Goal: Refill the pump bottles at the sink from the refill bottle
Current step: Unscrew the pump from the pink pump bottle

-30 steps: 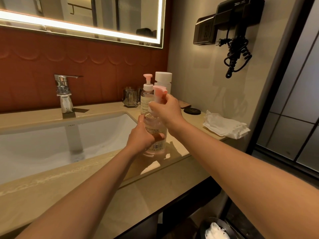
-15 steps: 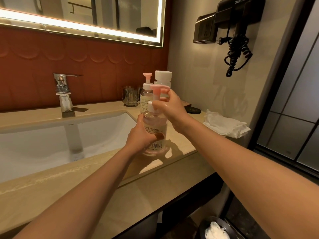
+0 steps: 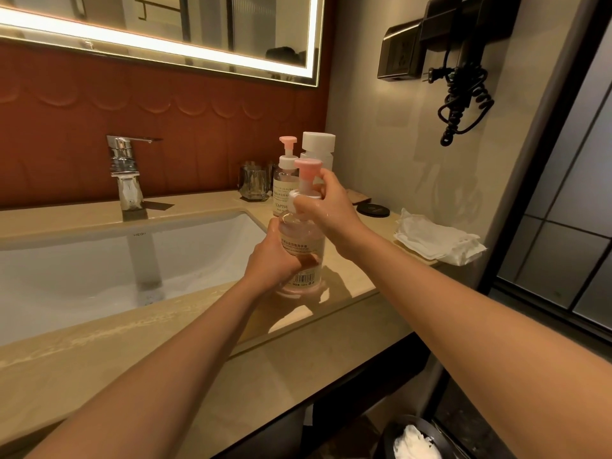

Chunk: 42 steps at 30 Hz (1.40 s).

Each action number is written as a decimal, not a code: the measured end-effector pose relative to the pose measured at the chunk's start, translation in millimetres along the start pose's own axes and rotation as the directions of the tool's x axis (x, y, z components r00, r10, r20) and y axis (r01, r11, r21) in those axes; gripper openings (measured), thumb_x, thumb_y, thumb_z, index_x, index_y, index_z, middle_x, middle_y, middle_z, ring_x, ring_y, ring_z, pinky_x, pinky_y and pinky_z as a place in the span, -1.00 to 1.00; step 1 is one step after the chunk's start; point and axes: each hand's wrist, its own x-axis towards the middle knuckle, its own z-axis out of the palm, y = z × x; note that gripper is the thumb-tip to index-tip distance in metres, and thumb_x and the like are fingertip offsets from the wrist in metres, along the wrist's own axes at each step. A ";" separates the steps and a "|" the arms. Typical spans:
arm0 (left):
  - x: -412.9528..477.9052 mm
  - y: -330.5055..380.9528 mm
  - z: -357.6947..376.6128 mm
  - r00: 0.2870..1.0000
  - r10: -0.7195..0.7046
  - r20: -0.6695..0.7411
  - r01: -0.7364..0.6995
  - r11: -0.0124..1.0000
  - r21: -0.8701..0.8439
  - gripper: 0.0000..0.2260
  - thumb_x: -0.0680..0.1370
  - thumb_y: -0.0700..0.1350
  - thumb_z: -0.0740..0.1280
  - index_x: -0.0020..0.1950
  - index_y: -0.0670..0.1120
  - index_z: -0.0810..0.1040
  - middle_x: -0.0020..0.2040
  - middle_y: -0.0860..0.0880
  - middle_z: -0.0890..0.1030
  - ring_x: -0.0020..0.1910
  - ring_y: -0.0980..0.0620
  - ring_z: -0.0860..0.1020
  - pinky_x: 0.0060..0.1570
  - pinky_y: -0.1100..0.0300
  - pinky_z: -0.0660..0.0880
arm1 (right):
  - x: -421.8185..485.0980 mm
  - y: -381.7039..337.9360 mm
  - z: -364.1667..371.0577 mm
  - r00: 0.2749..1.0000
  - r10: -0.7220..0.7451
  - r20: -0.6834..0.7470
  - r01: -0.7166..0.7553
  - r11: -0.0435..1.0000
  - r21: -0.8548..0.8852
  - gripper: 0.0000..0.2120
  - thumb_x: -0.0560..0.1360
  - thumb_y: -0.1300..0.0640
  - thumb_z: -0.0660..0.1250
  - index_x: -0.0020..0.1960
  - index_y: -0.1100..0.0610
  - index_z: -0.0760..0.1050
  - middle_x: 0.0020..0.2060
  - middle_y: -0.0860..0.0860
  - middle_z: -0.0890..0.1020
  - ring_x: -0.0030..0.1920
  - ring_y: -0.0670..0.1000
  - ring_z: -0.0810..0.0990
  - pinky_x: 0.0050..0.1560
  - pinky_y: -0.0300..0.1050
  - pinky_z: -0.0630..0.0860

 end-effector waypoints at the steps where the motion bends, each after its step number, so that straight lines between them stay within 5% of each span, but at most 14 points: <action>1: -0.2 0.2 0.0 1.000 0.001 -0.001 -0.001 1.000 -0.003 -0.26 0.32 -0.03 0.54 0.37 0.05 0.19 0.26 -0.01 0.51 0.19 -0.07 0.52 0.16 -0.05 0.49 | 0.9 0.4 1.2 1.000 0.002 0.001 -0.002 1.000 -0.005 -0.38 0.49 0.17 0.34 0.46 0.08 0.15 0.34 0.09 0.37 0.30 0.09 0.39 0.18 -0.04 0.35; 4: -0.3 -0.6 -0.1 1.000 0.003 -0.003 -0.003 1.000 -0.001 -0.26 0.32 -0.06 0.54 0.36 0.04 0.19 0.26 -0.03 0.50 0.20 -0.07 0.51 0.16 -0.06 0.50 | 5.3 3.5 7.8 0.990 0.028 -0.142 -0.047 0.990 -0.133 -0.33 0.38 -0.08 0.45 0.37 0.06 0.24 0.32 0.07 0.33 0.31 0.10 0.37 0.29 0.13 0.38; 7: 0.4 -1.6 0.6 1.000 0.009 -0.001 -0.009 1.000 0.008 -0.28 0.32 -0.05 0.54 0.34 0.04 0.20 0.25 -0.02 0.50 0.19 -0.06 0.51 0.15 -0.03 0.50 | 6.7 5.0 9.4 0.974 0.002 -0.228 -0.049 0.979 -0.199 -0.37 0.34 -0.09 0.48 0.26 0.06 0.28 0.24 0.05 0.35 0.24 0.07 0.40 0.25 0.13 0.43; 19: -0.8 -2.2 -2.2 0.999 0.020 0.025 -0.019 1.000 -0.016 -0.31 0.34 -0.04 0.53 0.34 0.03 0.21 0.26 -0.03 0.49 0.20 -0.06 0.50 0.12 0.03 0.48 | -2.7 0.7 -6.0 0.999 -0.037 -0.034 0.038 0.999 0.033 -0.45 0.49 0.14 0.34 0.41 0.08 0.22 0.33 0.08 0.41 0.27 0.06 0.42 0.07 -0.10 0.39; 23: 1.1 -3.7 -0.9 1.000 0.011 0.018 -0.010 1.000 -0.004 -0.31 0.33 -0.08 0.53 0.33 0.03 0.21 0.26 -0.03 0.49 0.22 -0.06 0.49 0.16 -0.03 0.48 | 0.3 1.0 -1.3 0.996 -0.012 -0.087 0.000 0.991 -0.133 -0.35 0.39 -0.02 0.45 0.37 0.08 0.25 0.31 0.06 0.41 0.26 0.06 0.43 0.15 -0.04 0.46; 30: 1.6 -5.9 0.5 1.000 0.019 0.018 -0.019 1.000 -0.003 -0.29 0.34 -0.08 0.53 0.35 0.05 0.19 0.25 -0.02 0.49 0.21 -0.05 0.49 0.17 -0.04 0.48 | 1.2 5.6 3.3 0.996 -0.029 -0.082 0.010 0.973 -0.230 -0.43 0.41 0.07 0.45 0.35 0.09 0.32 0.30 0.02 0.48 0.27 0.06 0.47 0.21 0.03 0.45; 37: -1.7 -3.8 -2.7 0.998 0.046 0.043 -0.044 0.998 -0.043 -0.30 0.28 -0.03 0.55 0.29 0.08 0.23 0.17 0.01 0.54 0.11 0.00 0.54 0.11 0.02 0.51 | 11.4 -15.9 -13.0 0.978 -0.048 -0.203 0.060 0.997 0.055 -0.55 0.45 0.08 0.40 0.29 0.15 0.39 0.13 0.04 0.55 0.11 0.02 0.55 0.12 0.02 0.54; 40: 2.4 -0.8 -1.4 0.998 0.048 0.044 -0.047 0.998 -0.043 -0.34 0.29 -0.04 0.55 0.26 0.07 0.26 0.14 0.01 0.56 0.09 0.00 0.55 0.09 0.06 0.51 | 17.5 -24.0 -34.5 0.940 -0.045 -0.339 0.099 0.985 0.144 -0.62 0.50 0.04 0.34 0.26 0.14 0.38 0.05 0.01 0.55 -0.03 -0.05 0.58 -0.11 -0.17 0.59; 42: 6.9 -0.7 0.2 0.997 0.050 0.065 -0.048 0.998 -0.030 -0.35 0.30 -0.04 0.55 0.24 0.07 0.25 0.16 0.02 0.55 0.12 0.00 0.55 0.10 0.06 0.50 | 20.8 -23.8 -50.3 0.872 -0.034 -0.489 0.129 0.978 0.163 -0.61 0.52 -0.01 0.30 0.28 0.12 0.36 0.01 0.00 0.56 -0.04 -0.06 0.59 -0.08 -0.13 0.61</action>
